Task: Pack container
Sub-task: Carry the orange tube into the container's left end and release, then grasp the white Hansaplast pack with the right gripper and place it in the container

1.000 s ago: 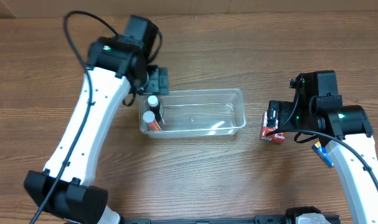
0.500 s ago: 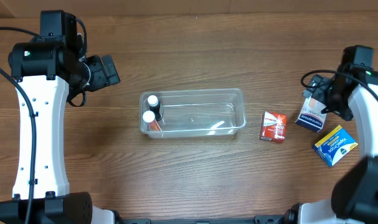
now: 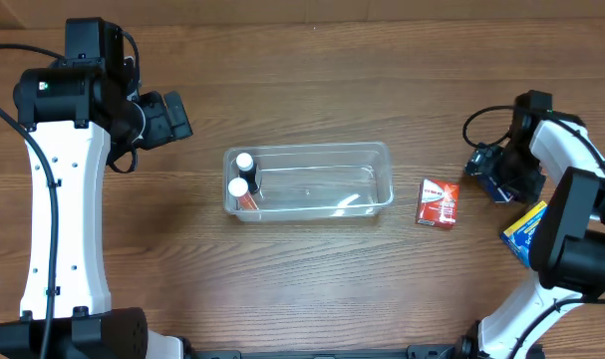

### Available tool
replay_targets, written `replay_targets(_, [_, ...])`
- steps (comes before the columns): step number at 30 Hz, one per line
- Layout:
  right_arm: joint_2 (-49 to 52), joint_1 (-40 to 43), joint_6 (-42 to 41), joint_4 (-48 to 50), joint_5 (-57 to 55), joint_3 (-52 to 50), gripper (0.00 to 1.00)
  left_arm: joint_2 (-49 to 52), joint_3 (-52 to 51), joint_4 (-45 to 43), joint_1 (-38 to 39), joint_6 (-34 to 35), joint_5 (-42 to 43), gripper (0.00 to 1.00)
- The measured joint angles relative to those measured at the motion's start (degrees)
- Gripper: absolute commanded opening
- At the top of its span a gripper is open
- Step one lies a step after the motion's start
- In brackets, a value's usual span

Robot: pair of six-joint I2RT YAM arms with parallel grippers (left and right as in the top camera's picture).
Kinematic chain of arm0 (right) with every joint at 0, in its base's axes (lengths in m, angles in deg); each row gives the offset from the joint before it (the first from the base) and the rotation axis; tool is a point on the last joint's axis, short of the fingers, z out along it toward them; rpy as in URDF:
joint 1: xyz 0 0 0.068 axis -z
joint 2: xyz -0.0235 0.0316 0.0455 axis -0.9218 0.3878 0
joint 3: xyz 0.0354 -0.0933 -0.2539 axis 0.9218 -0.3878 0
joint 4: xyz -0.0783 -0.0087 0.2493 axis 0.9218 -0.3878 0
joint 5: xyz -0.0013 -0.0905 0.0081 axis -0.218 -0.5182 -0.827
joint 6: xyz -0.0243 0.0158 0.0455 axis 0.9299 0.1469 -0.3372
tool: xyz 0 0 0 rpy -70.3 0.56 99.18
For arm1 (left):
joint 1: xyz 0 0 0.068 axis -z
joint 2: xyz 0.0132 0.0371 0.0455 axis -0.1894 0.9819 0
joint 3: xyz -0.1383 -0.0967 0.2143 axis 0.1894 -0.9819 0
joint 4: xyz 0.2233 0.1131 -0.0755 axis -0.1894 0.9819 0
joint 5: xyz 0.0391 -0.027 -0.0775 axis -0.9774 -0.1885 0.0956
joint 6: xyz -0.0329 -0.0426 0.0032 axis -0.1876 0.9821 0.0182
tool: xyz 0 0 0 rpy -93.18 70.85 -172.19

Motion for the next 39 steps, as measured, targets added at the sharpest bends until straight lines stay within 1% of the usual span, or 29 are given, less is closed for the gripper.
replay_targets(8, [0.0, 0.0, 0.0, 1.49, 0.33, 0.0, 1.0, 0.0, 0.0, 0.74, 0.0, 0.0, 0.0, 1.0])
replay_targets(9, [0.0, -0.02, 0.02, 1.73, 0.37, 0.0, 0.99, 0.0, 0.0, 0.74, 0.0, -0.02, 0.0, 1.0])
replay_targets(11, [0.02, 0.0, 0.02, 1.88, 0.37, 0.0, 0.9, 0.0, 0.0, 0.74, 0.0, -0.11, 0.0, 1.0])
replay_targets(16, [0.0, -0.02, 0.0, 1.6, 0.35, 0.0, 0.8, 0.0, 0.0, 0.74, 0.0, -0.24, 0.0, 1.0])
replay_targets(18, [0.0, -0.02, 0.02, 1.57, 0.28, 0.0, 0.75, 0.0, 0.0, 0.74, 0.0, -0.24, -0.02, 1.0])
replay_targets(19, [0.0, -0.02, 0.0, 1.53, 0.17, 0.0, 0.73, 0.0, 0.0, 0.74, 0.0, -0.24, -0.02, 1.0])
replay_targets(22, [-0.39, -0.02, 0.04, 1.14, 0.15, 0.15, 0.72, 0.0, 0.0, 0.74, 0.0, -0.24, -0.04, 1.0])
replay_targets(25, [-3.91, -0.04, 0.04, -0.26, 0.46, 0.09, 0.66, -0.02, 0.0, 0.74, 0.0, -0.24, -0.04, 1.0])
replay_targets(28, [-14.27, -1.29, 0.33, -2.82, 1.18, 0.02, 0.63, -0.02, 0.0, 0.76, 0.0, -0.24, -0.07, 1.0])
replay_targets(30, [-22.08, -3.85, 1.66, -4.48, 2.58, 0.02, 0.62, -0.02, 0.0, 0.79, 0.0, -0.24, -0.39, 1.0])
replay_targets(31, [-29.64, -8.5, 3.06, -5.88, 4.11, 0.07, 0.62, -0.02, 0.0, 0.74, 0.0, -0.26, -0.74, 1.0])
replay_targets(34, [-37.62, -18.73, 4.5, -7.67, 4.59, 0.09, 0.62, -0.04, 0.0, 0.76, 0.0, -0.26, -0.96, 1.0])
replay_targets(35, [-40.06, -24.87, 4.48, -7.89, 5.18, 0.11, 0.62, -0.04, 0.0, 0.76, 0.0, -0.26, -0.98, 1.0])
replay_targets(37, [-40.28, -30.73, 3.56, -8.04, 5.42, 0.11, 0.63, -0.04, 0.0, 0.81, 0.0, -0.26, -0.96, 1.0])
replay_targets(39, [-37.92, -36.3, 2.32, -7.41, 5.27, 0.09, 0.64, -0.04, 0.0, 0.83, 0.0, -0.26, -0.98, 1.0])
